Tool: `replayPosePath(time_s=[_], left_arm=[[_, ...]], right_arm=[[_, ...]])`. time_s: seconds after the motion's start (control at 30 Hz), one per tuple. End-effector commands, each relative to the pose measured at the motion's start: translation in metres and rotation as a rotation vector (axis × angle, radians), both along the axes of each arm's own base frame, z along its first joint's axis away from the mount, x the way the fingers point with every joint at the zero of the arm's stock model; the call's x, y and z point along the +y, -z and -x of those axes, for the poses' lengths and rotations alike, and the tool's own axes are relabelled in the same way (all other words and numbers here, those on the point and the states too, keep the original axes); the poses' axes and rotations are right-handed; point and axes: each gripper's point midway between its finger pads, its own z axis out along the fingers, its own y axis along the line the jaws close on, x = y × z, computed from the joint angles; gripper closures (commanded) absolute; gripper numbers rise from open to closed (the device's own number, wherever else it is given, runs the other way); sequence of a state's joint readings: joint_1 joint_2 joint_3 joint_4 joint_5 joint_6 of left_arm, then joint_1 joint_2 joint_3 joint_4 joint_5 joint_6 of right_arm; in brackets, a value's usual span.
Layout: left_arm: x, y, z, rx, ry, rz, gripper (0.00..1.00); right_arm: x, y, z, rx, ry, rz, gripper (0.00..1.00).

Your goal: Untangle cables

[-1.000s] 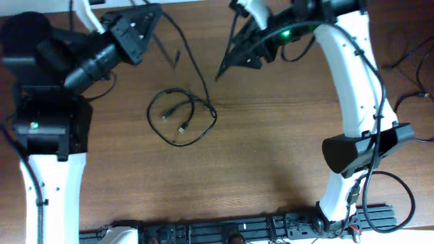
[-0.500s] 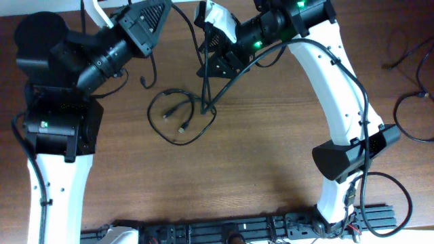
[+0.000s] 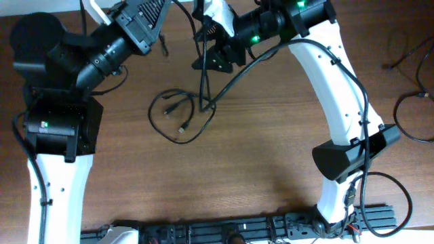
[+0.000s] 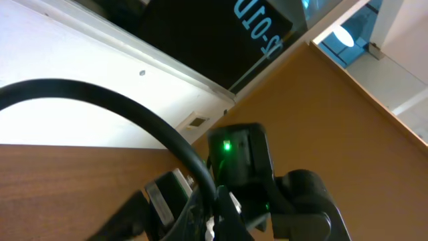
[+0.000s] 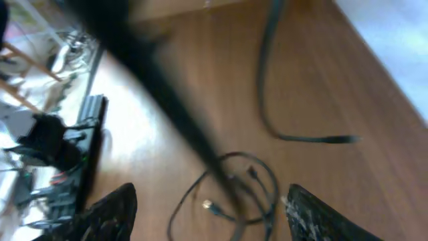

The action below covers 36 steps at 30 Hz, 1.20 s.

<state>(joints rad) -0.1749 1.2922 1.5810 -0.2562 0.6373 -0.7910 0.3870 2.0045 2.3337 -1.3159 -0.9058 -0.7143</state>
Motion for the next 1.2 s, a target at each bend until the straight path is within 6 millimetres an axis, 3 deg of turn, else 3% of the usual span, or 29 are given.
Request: replayPosePath(time_s=[0.0, 0.1, 0.13, 0.17, 0.2, 0.33, 0.53, 0.57, 0.6, 0.63, 0.77, 0.83, 0.9, 1.17], left_arm=[[-0.004, -0.011, 0.011, -0.027, 0.039, 0.01, 1.0], [-0.006, -0.013, 0.015, -0.034, 0.058, 0.01, 1.0], [-0.006, -0.014, 0.017, -0.038, 0.059, 0.011, 1.0], [-0.005, -0.016, 0.019, -0.043, 0.058, 0.011, 1.0], [-0.005, -0.017, 0.02, -0.046, 0.058, 0.012, 1.0], [-0.005, -0.018, 0.021, -0.049, 0.058, 0.012, 1.0], [-0.004, -0.012, 0.02, -0.027, 0.054, 0.003, 0.91], [-0.004, -0.011, 0.02, -0.019, 0.054, 0.001, 0.83], [-0.004, -0.008, 0.02, -0.009, 0.054, -0.001, 0.67], [-0.004, -0.007, 0.02, -0.008, 0.054, -0.007, 0.61], [-0.004, 0.003, 0.019, -0.029, 0.052, -0.074, 0.53], [-0.003, 0.013, 0.019, -0.005, 0.047, -0.107, 0.52], [-0.001, 0.022, 0.018, 0.012, 0.034, -0.139, 0.52], [0.007, 0.066, 0.021, 0.095, 0.019, -0.298, 0.55]], right_arm=[[0.002, 0.003, -0.016, 0.004, 0.077, 0.023, 0.34], [0.002, 0.002, -0.024, -0.023, 0.099, 0.027, 0.41], [0.001, 0.002, -0.027, -0.02, 0.119, 0.03, 0.54], [0.001, 0.002, -0.029, -0.021, 0.13, 0.029, 0.86], [0.001, 0.002, -0.029, -0.021, 0.13, 0.03, 0.96], [0.0, 0.005, -0.029, -0.012, 0.139, 0.044, 0.96], [-0.019, 0.009, -0.046, 0.063, 0.279, 0.073, 0.96], [-0.024, 0.008, -0.05, 0.085, 0.309, 0.064, 0.96], [-0.029, 0.007, -0.054, 0.103, 0.336, 0.056, 0.96], [-0.035, 0.005, -0.06, 0.13, 0.377, 0.043, 0.96], [-0.067, -0.008, -0.085, 0.213, 0.541, -0.026, 0.96], [-0.088, -0.018, -0.094, 0.272, 0.628, -0.076, 0.96], [-0.097, -0.03, -0.092, 0.298, 0.616, -0.13, 0.96], [-0.129, -0.112, -0.074, 0.203, 0.537, -0.336, 0.96]])
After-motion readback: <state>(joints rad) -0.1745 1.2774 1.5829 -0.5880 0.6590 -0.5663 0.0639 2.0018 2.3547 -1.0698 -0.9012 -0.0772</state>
